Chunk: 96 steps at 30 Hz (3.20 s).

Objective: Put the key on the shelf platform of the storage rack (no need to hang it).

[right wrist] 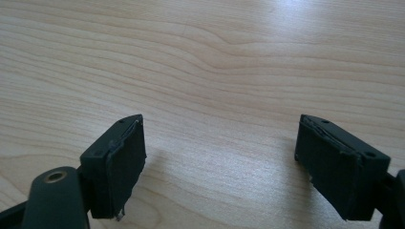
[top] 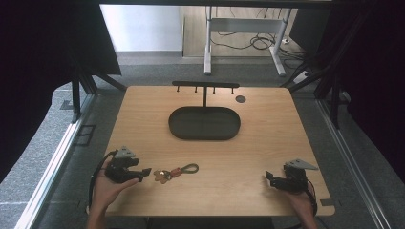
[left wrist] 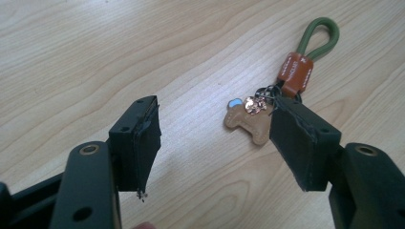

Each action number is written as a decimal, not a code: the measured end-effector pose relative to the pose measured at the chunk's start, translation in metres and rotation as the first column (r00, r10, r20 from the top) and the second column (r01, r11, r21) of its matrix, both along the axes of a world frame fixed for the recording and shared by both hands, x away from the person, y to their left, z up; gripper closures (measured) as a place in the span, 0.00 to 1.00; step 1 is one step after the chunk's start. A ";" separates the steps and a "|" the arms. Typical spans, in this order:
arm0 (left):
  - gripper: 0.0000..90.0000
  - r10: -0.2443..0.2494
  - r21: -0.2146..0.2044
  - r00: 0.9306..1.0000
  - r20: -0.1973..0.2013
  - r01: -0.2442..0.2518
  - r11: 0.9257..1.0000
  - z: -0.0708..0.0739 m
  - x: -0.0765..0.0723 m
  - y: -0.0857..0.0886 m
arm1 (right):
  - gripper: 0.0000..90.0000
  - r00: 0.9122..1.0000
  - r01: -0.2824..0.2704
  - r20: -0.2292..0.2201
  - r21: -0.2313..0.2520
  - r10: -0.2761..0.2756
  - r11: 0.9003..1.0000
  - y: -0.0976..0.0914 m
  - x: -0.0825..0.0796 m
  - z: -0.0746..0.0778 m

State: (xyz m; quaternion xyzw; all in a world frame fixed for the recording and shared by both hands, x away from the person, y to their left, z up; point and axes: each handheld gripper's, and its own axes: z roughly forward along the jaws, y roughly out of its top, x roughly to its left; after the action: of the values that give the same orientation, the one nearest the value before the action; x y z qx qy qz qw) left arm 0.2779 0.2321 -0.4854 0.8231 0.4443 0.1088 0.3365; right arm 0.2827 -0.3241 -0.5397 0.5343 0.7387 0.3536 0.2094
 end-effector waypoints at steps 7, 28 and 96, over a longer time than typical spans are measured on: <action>0.39 -0.013 0.007 1.000 0.002 0.013 1.000 -0.002 0.001 0.001 | 0.23 1.000 -0.001 0.000 0.002 0.001 1.000 0.002 0.001 0.000; 0.42 -0.176 0.076 0.984 0.009 0.175 0.982 0.027 0.005 -0.014 | 0.26 1.000 -0.021 0.009 -0.017 0.021 1.000 0.009 -0.002 0.000; 0.67 -0.371 0.299 0.881 -0.293 0.453 0.840 -0.019 0.062 -0.123 | 0.27 0.999 -0.036 0.012 -0.057 0.036 0.998 0.015 -0.007 0.000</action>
State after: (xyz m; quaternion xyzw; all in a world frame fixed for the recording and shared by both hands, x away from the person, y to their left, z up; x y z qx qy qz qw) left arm 0.3401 0.1092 -0.5043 0.9538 0.2632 0.0194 0.1436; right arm 0.2754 -0.3087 -0.5401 0.5125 0.7566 0.3395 0.2228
